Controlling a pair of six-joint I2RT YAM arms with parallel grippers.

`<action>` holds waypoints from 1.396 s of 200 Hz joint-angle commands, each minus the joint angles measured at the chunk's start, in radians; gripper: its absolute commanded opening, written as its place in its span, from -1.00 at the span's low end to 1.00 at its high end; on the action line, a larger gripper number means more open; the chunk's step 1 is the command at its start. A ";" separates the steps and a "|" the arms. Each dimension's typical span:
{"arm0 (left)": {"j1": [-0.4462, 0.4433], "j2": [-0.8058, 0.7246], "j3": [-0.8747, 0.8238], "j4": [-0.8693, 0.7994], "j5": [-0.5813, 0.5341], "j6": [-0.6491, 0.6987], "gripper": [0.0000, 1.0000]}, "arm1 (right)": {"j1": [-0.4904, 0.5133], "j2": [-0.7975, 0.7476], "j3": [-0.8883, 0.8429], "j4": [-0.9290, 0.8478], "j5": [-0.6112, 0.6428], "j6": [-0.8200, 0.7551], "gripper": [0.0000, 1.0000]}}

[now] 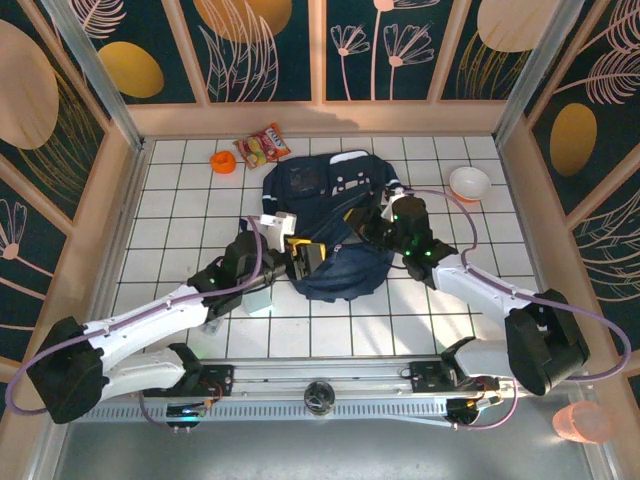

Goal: Pack the student bag

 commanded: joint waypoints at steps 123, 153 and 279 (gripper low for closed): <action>-0.043 0.186 0.139 -0.181 0.142 -0.009 0.03 | 0.025 0.003 0.057 0.083 0.016 -0.015 -1.00; -0.043 0.223 0.172 -0.175 0.095 0.014 0.03 | 0.032 0.001 0.058 0.086 0.016 -0.014 -1.00; -0.043 0.240 0.165 -0.163 -0.054 0.025 -0.02 | 0.044 -0.024 0.059 0.074 0.022 -0.023 -1.00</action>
